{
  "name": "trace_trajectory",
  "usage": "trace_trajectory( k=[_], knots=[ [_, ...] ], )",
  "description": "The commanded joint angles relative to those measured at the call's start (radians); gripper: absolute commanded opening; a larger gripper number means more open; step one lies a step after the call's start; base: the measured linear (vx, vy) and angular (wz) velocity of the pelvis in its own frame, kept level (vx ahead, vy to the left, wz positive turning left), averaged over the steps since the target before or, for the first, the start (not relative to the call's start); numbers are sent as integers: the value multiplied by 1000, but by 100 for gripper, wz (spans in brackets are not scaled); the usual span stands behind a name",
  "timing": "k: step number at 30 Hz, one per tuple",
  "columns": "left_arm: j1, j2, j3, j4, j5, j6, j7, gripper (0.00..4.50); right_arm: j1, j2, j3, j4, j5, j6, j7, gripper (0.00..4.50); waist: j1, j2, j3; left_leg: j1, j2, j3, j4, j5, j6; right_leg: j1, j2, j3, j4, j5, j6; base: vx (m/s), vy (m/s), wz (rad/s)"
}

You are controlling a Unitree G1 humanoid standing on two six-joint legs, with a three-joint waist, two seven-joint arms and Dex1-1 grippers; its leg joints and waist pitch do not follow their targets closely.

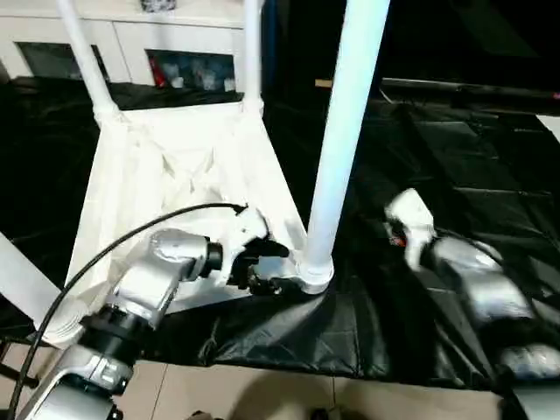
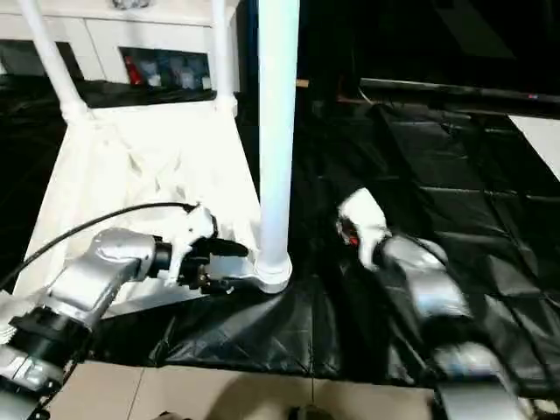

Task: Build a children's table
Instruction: Rotate table base

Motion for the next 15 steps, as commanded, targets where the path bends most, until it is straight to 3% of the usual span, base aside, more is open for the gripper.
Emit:
trace_trajectory(
  k=[1, 3, 4, 6, 7, 8, 11, 12, 13, 14, 15],
  knots=[
    [12, 22, -10, 18, 35, 22, 23, 326, 12, -28, 14, -84, 31, 32, 64, 450, 6, 5, -69, 7, 10, -10, -69, -360, 46, 59, -26, 29, -91, -404, -166, 0, 0, 0],
    [16, 41, -12, -3, 35, 37, 20, 319, 44, -63, 30, -165, 51, 66, 123, 450, 0, 6, -68, 4, 6, -14, -68, -376, 43, 60, -25, 25, -97, -473, -138, 0, 0, 0],
    [22, 59, -19, -28, 39, 54, 22, 308, 63, -82, 37, -214, 59, 89, 151, 450, -1, 12, -65, 4, 5, -16, -69, -387, 41, 57, -26, 23, -102, -511, -122, 0, 0, 0],
    [30, 74, -16, -55, 39, 71, 23, 286, 78, -102, 44, -251, 64, 102, 171, 450, -7, 6, -65, 0, 1, -18, -66, -390, 38, 55, -25, 19, -108, -557, -103, 0, 0, 0],
    [40, 84, -9, -84, 35, 89, 23, 273, 91, -117, 47, -283, 64, 114, 178, 450, -7, 12, -65, 1, 0, -20, -66, -392, 35, 55, -26, 17, -110, -572, -96, 0, 0, 0],
    [47, 89, -2, -106, 29, 101, 23, 273, 97, -124, 46, -300, 64, 124, 179, 450, -7, 11, -66, 2, 3, -22, -66, -388, 32, 54, -29, 19, -112, -573, -92, 0, 0, 0],
    [66, 104, 10, -168, 15, 121, 9, 243, 107, -135, 38, -334, 64, 152, 171, 450, -12, 14, -68, 4, 0, -25, -64, -380, 34, 51, -24, 18, -112, -561, -100, 0, 0, 0],
    [75, 114, 12, -197, 10, 126, 2, 239, 111, -140, 35, -350, 65, 166, 169, 450, -15, 14, -68, -2, 1, -26, -67, -372, 39, 55, -22, 18, -109, -532, -110, 0, 0, 0],
    [77, 116, 13, -204, 9, 128, 1, 233, 113, -141, 35, -353, 66, 170, 168, 450, -15, 15, -68, -1, 1, -26, -67, -375, 39, 53, -22, 17, -108, -530, -113, 0, 0, 0],
    [84, 123, 15, -231, 2, 139, -2, 233, 116, -145, 34, -364, 68, 182, 168, 450, -12, 20, -69, 8, 3, -24, -65, -380, 40, 47, -21, 19, -111, -515, -125, 0, 0, 0],
    [84, 123, 17, -239, -1, 148, 0, 233, 116, -146, 34, -365, 68, 184, 168, 450, -11, 20, -69, 6, 4, -24, -67, -378, 41, 49, -20, 21, -107, -484, -140, 0, 0, 0]
  ],
)
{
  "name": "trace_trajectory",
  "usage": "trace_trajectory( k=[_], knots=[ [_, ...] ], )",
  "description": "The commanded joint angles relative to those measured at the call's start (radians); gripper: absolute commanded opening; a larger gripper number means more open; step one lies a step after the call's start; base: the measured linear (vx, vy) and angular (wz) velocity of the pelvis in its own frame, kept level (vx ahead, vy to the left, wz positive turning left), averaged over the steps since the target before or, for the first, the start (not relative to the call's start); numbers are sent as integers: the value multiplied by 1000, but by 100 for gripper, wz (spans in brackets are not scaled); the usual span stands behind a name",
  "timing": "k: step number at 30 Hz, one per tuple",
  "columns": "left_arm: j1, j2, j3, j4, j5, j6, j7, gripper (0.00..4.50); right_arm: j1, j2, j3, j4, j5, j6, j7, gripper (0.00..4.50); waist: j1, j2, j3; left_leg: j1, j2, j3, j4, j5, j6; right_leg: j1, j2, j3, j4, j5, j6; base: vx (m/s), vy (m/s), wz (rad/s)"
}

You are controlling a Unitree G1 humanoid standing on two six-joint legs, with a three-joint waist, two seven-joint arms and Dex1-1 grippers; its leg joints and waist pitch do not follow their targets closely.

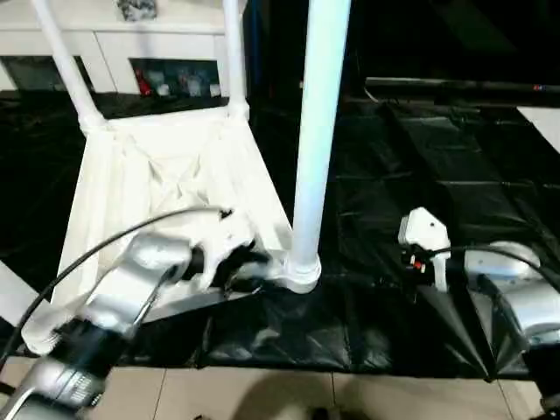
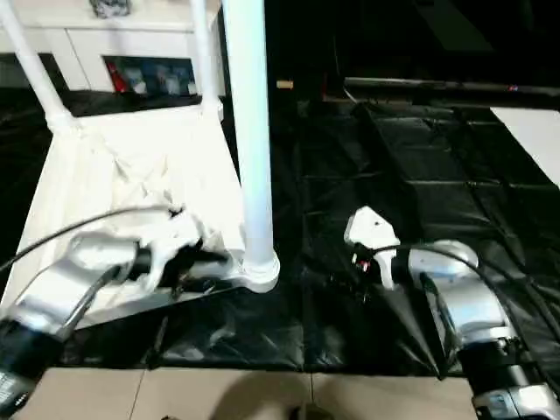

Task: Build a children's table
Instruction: Rotate table base

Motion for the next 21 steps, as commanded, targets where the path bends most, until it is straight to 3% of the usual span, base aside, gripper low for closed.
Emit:
trace_trajectory(
  k=[1, 4, 7, 11, 21],
  knots=[
    [-2, 10, 16, -36, -9, 16, -6, 233, 1, -12, -4, -22, 10, 12, 0, 450, 5, 2, -65, 6, 8, -3, -69, -375, 40, 53, -28, 25, -96, -467, -148, 0, 0, 0],
    [-5, 16, 4, -52, -31, 57, -18, 233, 6, -19, -2, -37, 12, 29, 0, 450, 11, 0, -66, 8, 7, 1, -67, -365, 39, 53, -29, 28, -93, -442, -160, 0, 0, 0],
    [-12, 7, -13, -16, 22, 49, 39, 233, 3, -18, 3, -54, 14, 48, 2, 450, 14, 1, -66, 7, 7, 1, -67, -351, 41, 55, -28, 29, -91, -417, -161, 0, 0, 0],
    [-23, 7, -25, 22, 54, 60, 63, 195, 0, -16, 12, -76, 17, 65, 3, 450, 14, 3, -67, 5, 5, 0, -66, -341, 39, 58, -30, 29, -91, -419, -153, 0, 0, 0],
    [-23, 13, -36, 30, 40, 80, 43, 103, -4, -13, 20, -95, 16, 85, -1, 450, 13, 9, -65, 8, 4, -3, -67, -371, 31, 56, -30, 26, -97, -460, -144, 0, 0, 0]
  ],
)
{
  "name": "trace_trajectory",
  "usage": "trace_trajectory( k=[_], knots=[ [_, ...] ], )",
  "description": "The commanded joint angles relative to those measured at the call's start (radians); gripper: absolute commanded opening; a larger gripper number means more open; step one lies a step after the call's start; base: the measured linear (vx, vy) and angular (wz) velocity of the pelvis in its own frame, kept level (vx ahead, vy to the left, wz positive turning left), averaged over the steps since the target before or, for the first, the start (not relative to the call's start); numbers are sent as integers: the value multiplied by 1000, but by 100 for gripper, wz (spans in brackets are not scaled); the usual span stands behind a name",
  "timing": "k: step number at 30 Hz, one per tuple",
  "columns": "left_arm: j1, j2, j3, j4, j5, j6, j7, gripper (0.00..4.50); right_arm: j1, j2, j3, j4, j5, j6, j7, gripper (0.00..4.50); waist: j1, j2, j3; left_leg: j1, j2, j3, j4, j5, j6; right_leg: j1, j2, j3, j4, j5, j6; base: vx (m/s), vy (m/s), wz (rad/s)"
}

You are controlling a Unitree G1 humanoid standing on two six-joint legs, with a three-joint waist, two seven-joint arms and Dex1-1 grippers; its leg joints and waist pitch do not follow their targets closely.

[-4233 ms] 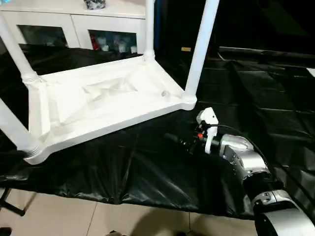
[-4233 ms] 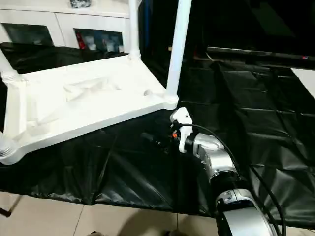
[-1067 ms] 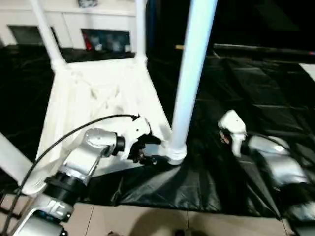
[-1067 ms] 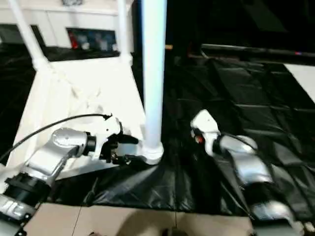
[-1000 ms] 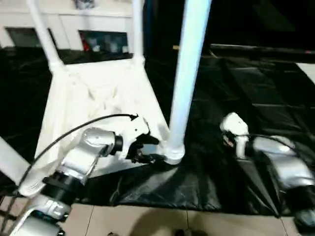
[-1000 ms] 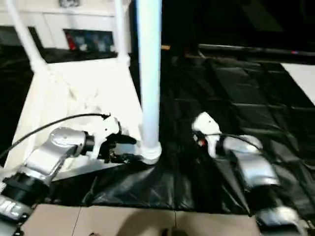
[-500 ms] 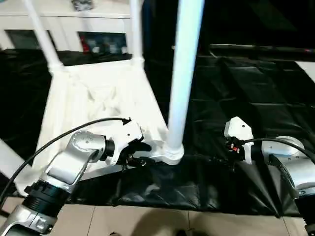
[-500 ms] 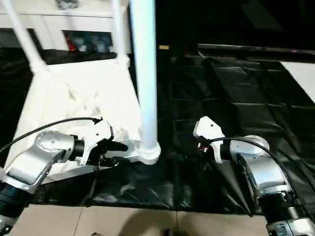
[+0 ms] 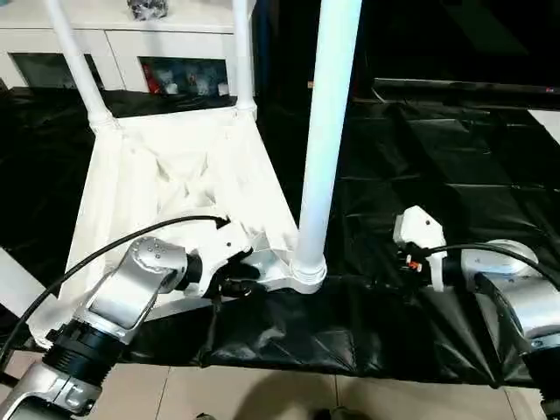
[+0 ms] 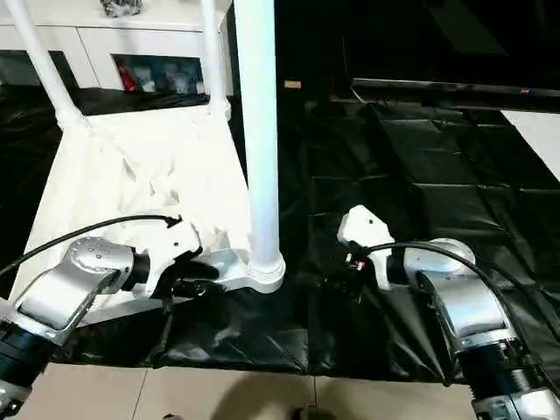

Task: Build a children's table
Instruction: Rotate table base

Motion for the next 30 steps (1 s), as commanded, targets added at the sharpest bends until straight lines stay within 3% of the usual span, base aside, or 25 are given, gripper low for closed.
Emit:
trace_trajectory(
  k=[1, 10, 13, 15, 17, 18, 21, 22, 28, 30],
  knots=[
    [-16, 3, -1, 13, 5, -6, 6, 93, -6, -11, 2, -20, 4, 10, -1, 450, 2, 5, -65, 8, 4, -2, -66, -372, 31, 53, -30, 24, -97, -462, -141, 0, 0, 0],
    [-47, -9, 14, 116, -7, -110, -21, 25, -10, -5, 11, -20, 4, 12, -3, 450, 1, 6, -61, 14, 3, -5, -67, -408, 29, 49, -31, 18, -110, -531, -117, 0, 0, 0],
    [-62, -14, 22, 164, -14, -140, -37, 8, -15, -2, 15, -15, 3, 11, -3, 450, -2, 5, -59, 18, -1, -7, -65, -430, 25, 46, -32, 12, -120, -591, -90, 0, 0, 0],
    [-89, -15, 32, 235, -10, -229, -51, 3, -22, 2, 19, -12, 2, 10, -4, 450, -3, 4, -59, 15, -4, -9, -64, -431, 26, 48, -31, 8, -124, -614, -73, 0, 0, 0],
    [-100, -20, 44, 261, -19, -250, -56, 3, -26, 5, 19, -10, 2, 10, -5, 450, -6, 1, -60, 12, -3, -12, -66, -429, 26, 52, -34, 5, -125, -618, -64, 0, 0, 0],
    [-122, -24, 56, 308, -19, -296, -56, 3, -30, 8, 20, -8, 3, 11, -5, 450, -6, 5, -61, 11, -1, -14, -68, -428, 26, 54, -35, 4, -124, -608, -65, 0, 0, 0],
    [-166, -19, 56, 409, -4, -389, -72, 3, -42, 16, 25, 5, -1, 6, -8, 450, -11, 3, -61, 12, -3, -15, -69, -435, 30, 56, -34, -2, -128, -596, -66, 0, 0, 0],
    [-179, -15, 57, 437, -3, -418, -86, 3, -47, 19, 27, 13, -5, 2, -10, 450, -11, 7, -59, 18, -2, -15, -68, -446, 28, 52, -36, -4, -132, -606, -67, 0, 0, 0],
    [-262, -7, 73, 581, 9, -515, -79, 3, -81, 52, 39, 54, -21, -14, -46, 450, -18, 11, -62, 16, 2, -17, -71, -454, 28, 61, -46, -18, -129, -561, -91, 0, 0, 0],
    [-258, -10, 76, 578, -8, -520, -112, 3, -81, 59, 43, 50, -19, -11, -47, 450, -18, 10, -63, 16, 5, -16, -73, -446, 27, 62, -48, -13, -125, -528, -110, 0, 0, 0]
  ],
)
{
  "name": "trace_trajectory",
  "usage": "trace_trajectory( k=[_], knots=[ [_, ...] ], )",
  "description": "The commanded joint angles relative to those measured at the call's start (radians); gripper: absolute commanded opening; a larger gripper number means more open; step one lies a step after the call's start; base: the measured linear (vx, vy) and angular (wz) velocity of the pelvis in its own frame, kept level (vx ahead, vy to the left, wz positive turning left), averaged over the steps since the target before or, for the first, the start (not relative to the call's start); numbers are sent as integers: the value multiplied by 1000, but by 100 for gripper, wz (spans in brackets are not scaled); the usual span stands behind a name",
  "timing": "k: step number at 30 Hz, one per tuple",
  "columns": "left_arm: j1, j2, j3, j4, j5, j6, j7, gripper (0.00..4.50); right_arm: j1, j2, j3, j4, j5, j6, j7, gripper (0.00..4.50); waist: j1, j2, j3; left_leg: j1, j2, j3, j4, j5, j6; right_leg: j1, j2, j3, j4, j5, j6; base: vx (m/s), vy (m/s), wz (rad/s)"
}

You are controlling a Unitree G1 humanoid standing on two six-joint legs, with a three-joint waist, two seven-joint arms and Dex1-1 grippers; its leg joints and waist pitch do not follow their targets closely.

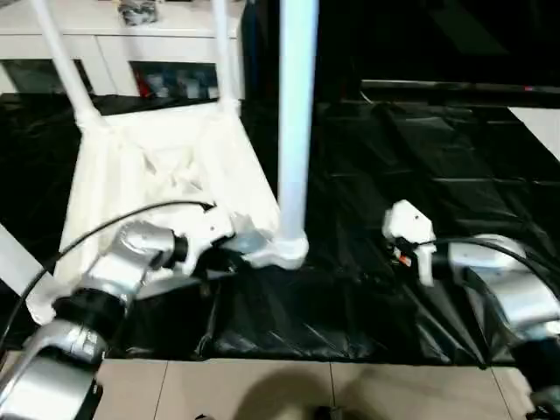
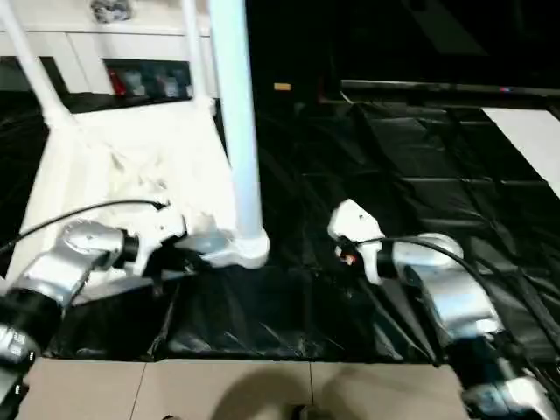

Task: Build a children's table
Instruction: Rotate table base

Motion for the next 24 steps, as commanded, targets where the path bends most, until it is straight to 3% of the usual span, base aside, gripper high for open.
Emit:
trace_trajectory(
  k=[1, 6, 7, 9, 12, 15, 20, 24],
  knots=[
    [-35, 6, 46, -20, -27, -37, -34, 3, -11, 6, 14, -4, -4, -3, -5, 450, 6, 4, -68, 15, 7, -7, -75, -432, 27, 53, -40, 23, -85, -489, -131, 0, 0, 0],
    [-27, -6, 25, 19, -34, -65, -127, 3, -9, 22, 27, -2, -8, -5, -11, 450, 23, 4, -74, 13, 10, 6, -73, -354, 38, 54, -39, 40, -66, -354, -195, 0, 0, 0],
    [-31, -10, 28, 36, -34, -73, -122, 45, -10, 23, 28, -1, -8, -5, -11, 450, 30, 4, -75, 17, 11, 9, -71, -339, 39, 53, -39, 44, -60, -323, -209, 0, 0, 0],
    [-37, -15, 31, 57, -28, -83, -97, 59, -12, 26, 27, 1, -7, -6, -11, 450, 46, 5, -79, 22, 13, 17, -68, -308, 44, 53, -38, 47, -53, -271, -235, 0, 0, 0],
    [-47, -20, 30, 91, -7, -104, -69, 66, -16, 30, 28, 4, -6, -6, -13, 450, 62, 5, -81, 17, 13, 17, -67, -263, 48, 58, -38, 47, -48, -244, -229, 0, 0, 0],
    [-48, -21, 28, 103, 9, -110, -61, 66, -18, 31, 29, 5, -5, -6, -13, 450, 66, 4, -79, 10, 14, 12, -70, -260, 39, 64, -41, 45, -45, -270, -213, 0, 0, 0],
    [-39, -9, 30, 128, 21, -116, -90, 66, -24, 43, 32, 13, -5, -9, -16, 450, 61, 3, -73, 10, 12, 8, -74, -308, 23, 62, -41, 42, -57, -376, -175, 0, 0, 0],
    [-38, -11, 39, 142, 9, -120, -96, 31, -32, 62, 33, 24, -4, -17, -30, 450, 53, 2, -71, 14, 9, 7, -74, -340, 17, 57, -42, 39, -68, -454, -147, 0, 0, 0]
  ],
)
